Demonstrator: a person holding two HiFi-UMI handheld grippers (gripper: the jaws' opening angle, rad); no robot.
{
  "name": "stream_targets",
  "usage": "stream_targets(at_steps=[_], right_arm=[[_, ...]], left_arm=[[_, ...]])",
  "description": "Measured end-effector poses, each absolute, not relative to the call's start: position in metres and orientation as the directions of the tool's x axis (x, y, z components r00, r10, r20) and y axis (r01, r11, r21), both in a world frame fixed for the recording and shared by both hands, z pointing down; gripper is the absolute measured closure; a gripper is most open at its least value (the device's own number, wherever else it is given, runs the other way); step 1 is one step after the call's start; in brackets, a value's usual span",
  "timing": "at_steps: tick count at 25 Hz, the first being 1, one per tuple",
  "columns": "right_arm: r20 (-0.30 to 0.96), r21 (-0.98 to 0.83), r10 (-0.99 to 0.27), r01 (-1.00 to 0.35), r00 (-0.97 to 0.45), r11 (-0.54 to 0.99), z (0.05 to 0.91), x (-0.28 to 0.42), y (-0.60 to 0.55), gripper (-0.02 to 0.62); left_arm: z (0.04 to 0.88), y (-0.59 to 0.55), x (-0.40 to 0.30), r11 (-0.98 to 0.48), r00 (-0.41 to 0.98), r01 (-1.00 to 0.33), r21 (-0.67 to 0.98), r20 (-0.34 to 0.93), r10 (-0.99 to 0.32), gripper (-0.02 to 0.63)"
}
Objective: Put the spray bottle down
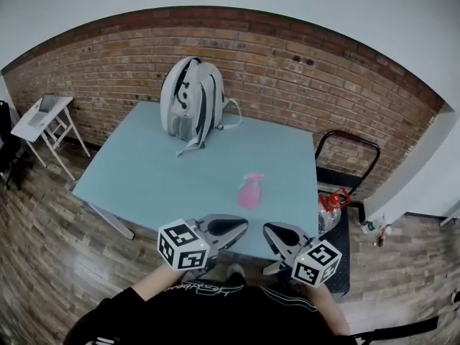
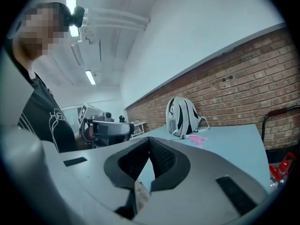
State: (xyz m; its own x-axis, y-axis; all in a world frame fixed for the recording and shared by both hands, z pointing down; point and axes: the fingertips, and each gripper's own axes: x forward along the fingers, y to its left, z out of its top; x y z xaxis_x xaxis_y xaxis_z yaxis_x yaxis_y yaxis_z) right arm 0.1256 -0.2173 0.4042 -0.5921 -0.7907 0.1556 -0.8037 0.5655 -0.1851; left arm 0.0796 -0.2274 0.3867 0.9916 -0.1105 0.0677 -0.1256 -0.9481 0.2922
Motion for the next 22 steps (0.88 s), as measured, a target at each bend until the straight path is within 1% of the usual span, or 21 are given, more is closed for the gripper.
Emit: stream_targets(at_steps=[14, 22], right_arm=[[0.129, -0.193, -0.8, -0.806, -0.586, 0.56, 0.404, 0.114, -0.199, 0.581], [0.132, -0.202, -0.803, -0.809, -0.581, 0.552, 0.399, 0.109, -0.196, 0.581]], left_arm=[[0.387, -0.205, 0.064, -0.952, 0.989, -0.144, 0.271, 0.077, -0.128, 0.598], [0.379, -0.202, 0.051, -0.949, 0.986, -0.164, 0.268, 0.057, -0.154, 0.598]])
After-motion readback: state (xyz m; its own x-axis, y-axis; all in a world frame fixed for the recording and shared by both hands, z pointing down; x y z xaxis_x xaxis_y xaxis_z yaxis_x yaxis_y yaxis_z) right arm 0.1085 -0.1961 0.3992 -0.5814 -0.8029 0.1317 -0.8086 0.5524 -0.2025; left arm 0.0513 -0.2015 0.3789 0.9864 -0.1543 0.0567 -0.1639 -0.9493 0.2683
